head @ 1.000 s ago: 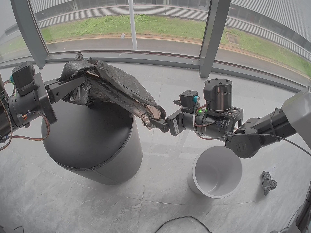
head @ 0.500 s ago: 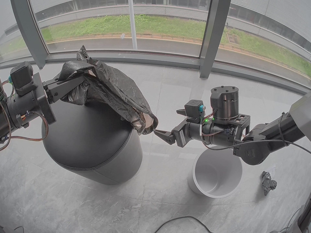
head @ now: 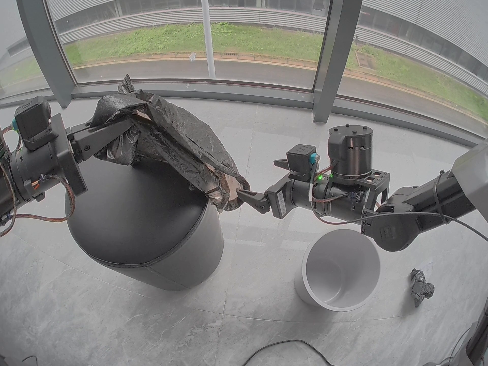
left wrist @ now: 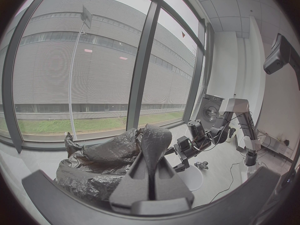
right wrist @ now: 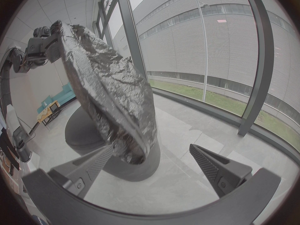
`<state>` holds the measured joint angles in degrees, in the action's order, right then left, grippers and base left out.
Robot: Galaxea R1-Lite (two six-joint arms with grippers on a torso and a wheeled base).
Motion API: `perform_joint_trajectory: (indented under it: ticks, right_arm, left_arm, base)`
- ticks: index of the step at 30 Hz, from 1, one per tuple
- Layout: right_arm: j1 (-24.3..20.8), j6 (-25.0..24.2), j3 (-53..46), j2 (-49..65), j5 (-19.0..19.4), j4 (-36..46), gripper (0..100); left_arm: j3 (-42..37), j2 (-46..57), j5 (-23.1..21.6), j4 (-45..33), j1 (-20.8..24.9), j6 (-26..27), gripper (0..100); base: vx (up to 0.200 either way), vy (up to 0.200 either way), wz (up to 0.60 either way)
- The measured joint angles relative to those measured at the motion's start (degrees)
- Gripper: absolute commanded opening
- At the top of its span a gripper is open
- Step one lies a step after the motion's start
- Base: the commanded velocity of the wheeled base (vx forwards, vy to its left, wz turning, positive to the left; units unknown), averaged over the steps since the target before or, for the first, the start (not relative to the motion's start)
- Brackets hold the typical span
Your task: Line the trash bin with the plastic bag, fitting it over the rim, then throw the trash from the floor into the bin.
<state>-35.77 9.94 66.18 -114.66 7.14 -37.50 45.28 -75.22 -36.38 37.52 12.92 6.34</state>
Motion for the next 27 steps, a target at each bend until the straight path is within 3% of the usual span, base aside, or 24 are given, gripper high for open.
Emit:
perform_joint_trajectory:
  ticks: [11, 17, 24, 25, 27]
  right_arm:
    - [-0.6, -0.3, 6.1, -4.1, -0.9, 0.0, 100]
    - [0.0, -0.5, 11.2, -7.1, -5.6, -2.8, 100]
    - [-0.5, -0.7, 11.4, -8.8, -3.7, -3.7, 100]
    - [-0.6, -0.8, 11.4, -9.0, -3.3, -3.7, 0]
    - [-1.0, -0.8, 11.2, -9.2, -2.5, -3.8, 0]
  left_arm:
    - [-0.2, 0.5, -0.1, -0.1, 0.2, 0.0, 0]
    - [-0.4, 1.0, -0.1, -0.1, 0.4, 0.0, 0]
    - [-0.9, 1.4, -0.2, -0.1, 1.0, -0.3, 0]
    - [-0.9, 1.4, -0.2, -0.1, 1.4, -0.3, 0]
    - [-1.0, 1.5, -0.3, -0.1, 2.1, -0.4, 0]
  base:
    - [0.0, 0.0, 0.0]
    - [0.0, 0.0, 0.0]
    - [0.0, 0.0, 0.0]
    - [0.0, 0.0, 0.0]
    - [0.0, 0.0, 0.0]
